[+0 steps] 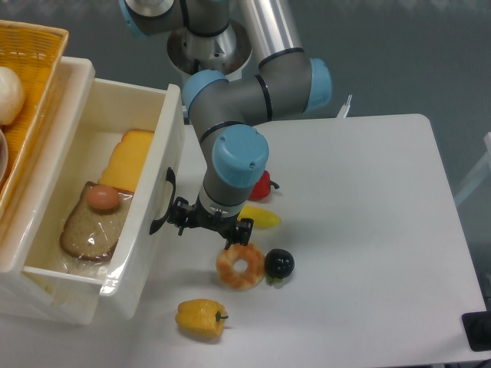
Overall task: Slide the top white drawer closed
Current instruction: 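Push the drawer front with the gripper, sliding the drawer shut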
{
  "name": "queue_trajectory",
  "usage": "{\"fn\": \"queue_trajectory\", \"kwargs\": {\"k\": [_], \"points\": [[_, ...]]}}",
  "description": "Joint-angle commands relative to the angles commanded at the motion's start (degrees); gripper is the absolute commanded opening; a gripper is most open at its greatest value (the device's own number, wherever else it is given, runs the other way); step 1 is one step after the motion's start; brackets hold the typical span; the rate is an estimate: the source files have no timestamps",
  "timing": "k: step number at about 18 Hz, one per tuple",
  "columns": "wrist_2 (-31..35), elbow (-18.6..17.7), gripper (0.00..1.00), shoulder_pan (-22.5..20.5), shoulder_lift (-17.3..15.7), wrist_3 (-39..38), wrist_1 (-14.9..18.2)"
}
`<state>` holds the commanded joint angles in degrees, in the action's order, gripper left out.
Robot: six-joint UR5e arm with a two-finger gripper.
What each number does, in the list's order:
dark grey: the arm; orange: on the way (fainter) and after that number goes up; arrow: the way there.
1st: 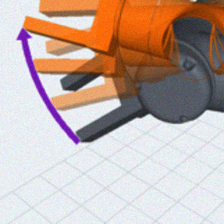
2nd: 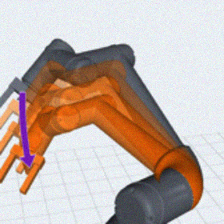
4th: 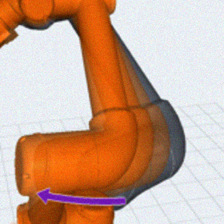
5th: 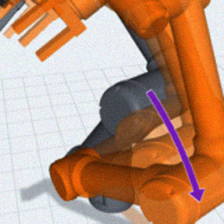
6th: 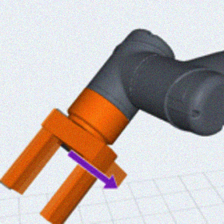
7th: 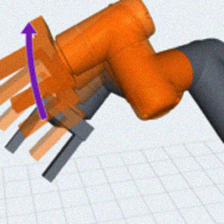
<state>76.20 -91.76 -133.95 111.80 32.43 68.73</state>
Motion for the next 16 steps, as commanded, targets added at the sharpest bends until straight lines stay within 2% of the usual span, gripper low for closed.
{"fn": "queue_trajectory", "kwargs": {"k": [16], "points": [[-1.93,-0.44,1.00,2.72,-1.14,0.09,0.70]]}}
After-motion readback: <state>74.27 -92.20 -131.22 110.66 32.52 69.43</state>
